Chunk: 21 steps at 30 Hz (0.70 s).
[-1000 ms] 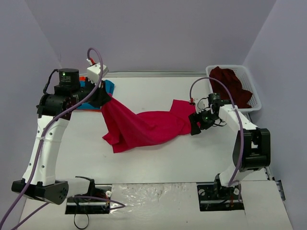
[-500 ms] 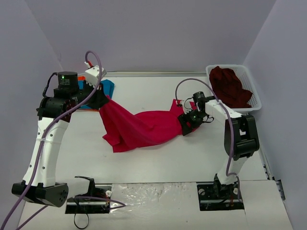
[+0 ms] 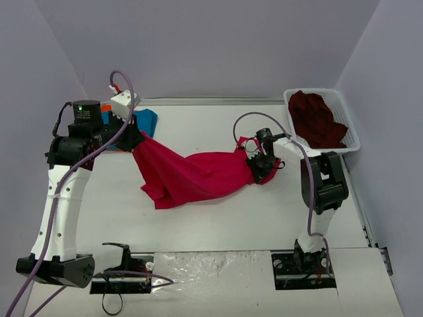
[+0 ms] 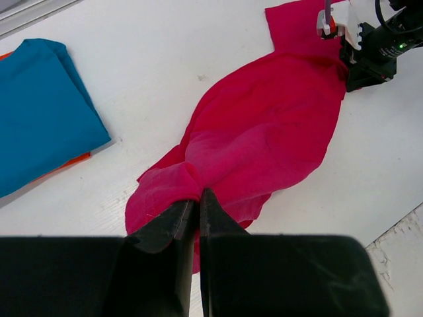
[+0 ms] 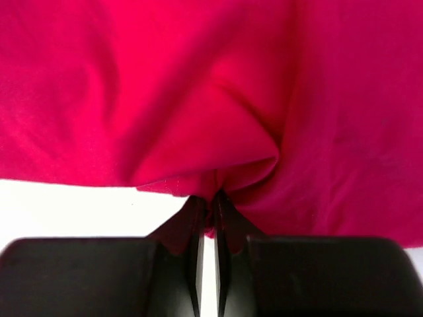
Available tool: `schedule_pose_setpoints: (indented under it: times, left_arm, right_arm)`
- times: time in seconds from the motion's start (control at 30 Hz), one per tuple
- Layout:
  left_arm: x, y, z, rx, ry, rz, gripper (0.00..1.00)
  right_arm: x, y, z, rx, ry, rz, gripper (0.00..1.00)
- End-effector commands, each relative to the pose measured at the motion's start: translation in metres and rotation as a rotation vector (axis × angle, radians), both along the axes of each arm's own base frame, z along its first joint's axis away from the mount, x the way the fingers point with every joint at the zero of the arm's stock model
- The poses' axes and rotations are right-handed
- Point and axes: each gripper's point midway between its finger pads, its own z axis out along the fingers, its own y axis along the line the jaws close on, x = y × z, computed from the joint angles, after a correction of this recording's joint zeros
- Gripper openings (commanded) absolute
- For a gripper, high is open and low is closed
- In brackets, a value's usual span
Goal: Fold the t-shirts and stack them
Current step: Flatten out the tshirt
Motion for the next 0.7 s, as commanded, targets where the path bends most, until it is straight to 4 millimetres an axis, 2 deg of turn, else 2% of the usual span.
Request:
schedule_pose_setpoints:
  times: [0.0, 0.13, 0.2, 0.23, 0.27, 0.3, 0.33, 0.37, 0.43, 0.47, 0.53, 0.57, 0.63, 0.67]
  left_arm:
    - [-0.002, 0.005, 0.017, 0.000, -0.066, 0.010, 0.03]
    - [-0.002, 0.025, 0.010, 0.061, -0.045, 0.061, 0.02]
    - [-0.003, 0.041, 0.010, 0.081, -0.050, 0.108, 0.02]
    - [-0.005, 0.043, 0.010, 0.087, -0.050, 0.110, 0.02]
    - [-0.007, 0.055, 0.013, 0.096, -0.064, 0.151, 0.02]
    - [-0.006, 0.067, 0.014, 0.112, -0.069, 0.194, 0.03]
    - [-0.008, 0.073, 0.016, 0.116, -0.072, 0.212, 0.02]
    - [-0.010, 0.078, 0.021, 0.122, -0.086, 0.228, 0.02]
    - [-0.014, 0.090, 0.024, 0.134, -0.083, 0.266, 0.02]
    - [-0.017, 0.092, 0.030, 0.138, -0.097, 0.274, 0.02]
    - [-0.024, 0.093, 0.033, 0.145, -0.095, 0.274, 0.02]
    - [-0.028, 0.092, 0.036, 0.147, -0.104, 0.270, 0.02]
    - [-0.036, 0.088, 0.038, 0.147, -0.101, 0.245, 0.03]
    - [-0.040, 0.088, 0.039, 0.159, -0.108, 0.235, 0.02]
  right_arm:
    - [-0.012, -0.016, -0.009, -0.095, 0.036, -0.002, 0.00]
    - [-0.006, -0.026, 0.021, -0.094, -0.018, 0.012, 0.00]
    - [0.000, -0.039, 0.040, -0.091, -0.051, -0.011, 0.00]
    - [0.011, -0.042, 0.054, -0.080, -0.086, -0.024, 0.00]
    - [0.017, -0.047, 0.064, -0.070, -0.108, -0.039, 0.00]
    - [0.021, -0.062, 0.074, -0.061, -0.117, -0.079, 0.00]
    - [0.026, -0.067, 0.083, -0.045, -0.133, -0.087, 0.00]
    - [0.039, -0.074, 0.099, -0.037, -0.179, -0.105, 0.00]
    - [0.050, -0.091, 0.113, -0.039, -0.207, -0.150, 0.00]
    - [0.063, -0.095, 0.129, -0.032, -0.254, -0.163, 0.00]
    - [0.074, -0.100, 0.138, -0.021, -0.265, -0.178, 0.00]
    - [0.088, -0.098, 0.155, -0.005, -0.312, -0.180, 0.00]
    - [0.101, -0.095, 0.158, 0.014, -0.321, -0.180, 0.00]
    - [0.114, -0.092, 0.162, 0.031, -0.340, -0.178, 0.00]
